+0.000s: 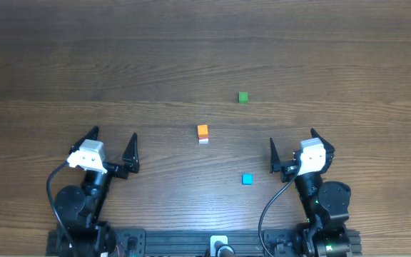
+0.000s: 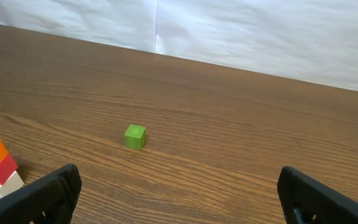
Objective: Stack Cubes
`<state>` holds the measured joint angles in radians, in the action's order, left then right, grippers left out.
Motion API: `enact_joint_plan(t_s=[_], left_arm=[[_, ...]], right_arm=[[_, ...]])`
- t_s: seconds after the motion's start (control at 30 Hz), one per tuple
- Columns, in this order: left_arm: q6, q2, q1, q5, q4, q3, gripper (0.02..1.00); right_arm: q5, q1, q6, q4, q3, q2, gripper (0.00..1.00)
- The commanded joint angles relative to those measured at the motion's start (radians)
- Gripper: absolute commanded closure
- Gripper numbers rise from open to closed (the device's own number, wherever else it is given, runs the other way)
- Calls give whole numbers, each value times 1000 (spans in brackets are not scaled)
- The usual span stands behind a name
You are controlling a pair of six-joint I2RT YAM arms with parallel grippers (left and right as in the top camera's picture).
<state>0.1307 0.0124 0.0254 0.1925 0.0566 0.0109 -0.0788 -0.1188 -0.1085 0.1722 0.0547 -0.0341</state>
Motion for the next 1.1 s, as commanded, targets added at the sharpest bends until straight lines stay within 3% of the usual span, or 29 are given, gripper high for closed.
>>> enact_joint_plan(t_s=[0.03,0.83,1.1], left_arm=[[-19,-10,-3,9,2,-5,20],[-19,-9,-3,9,2,-5,20],[-19,-9,-3,9,2,-5,20]], right_arm=[[1,-5,-1,13,1,3,12],[1,-5,-2,9,1,3,12],[-40,-14,79,-156,12,-35,12]])
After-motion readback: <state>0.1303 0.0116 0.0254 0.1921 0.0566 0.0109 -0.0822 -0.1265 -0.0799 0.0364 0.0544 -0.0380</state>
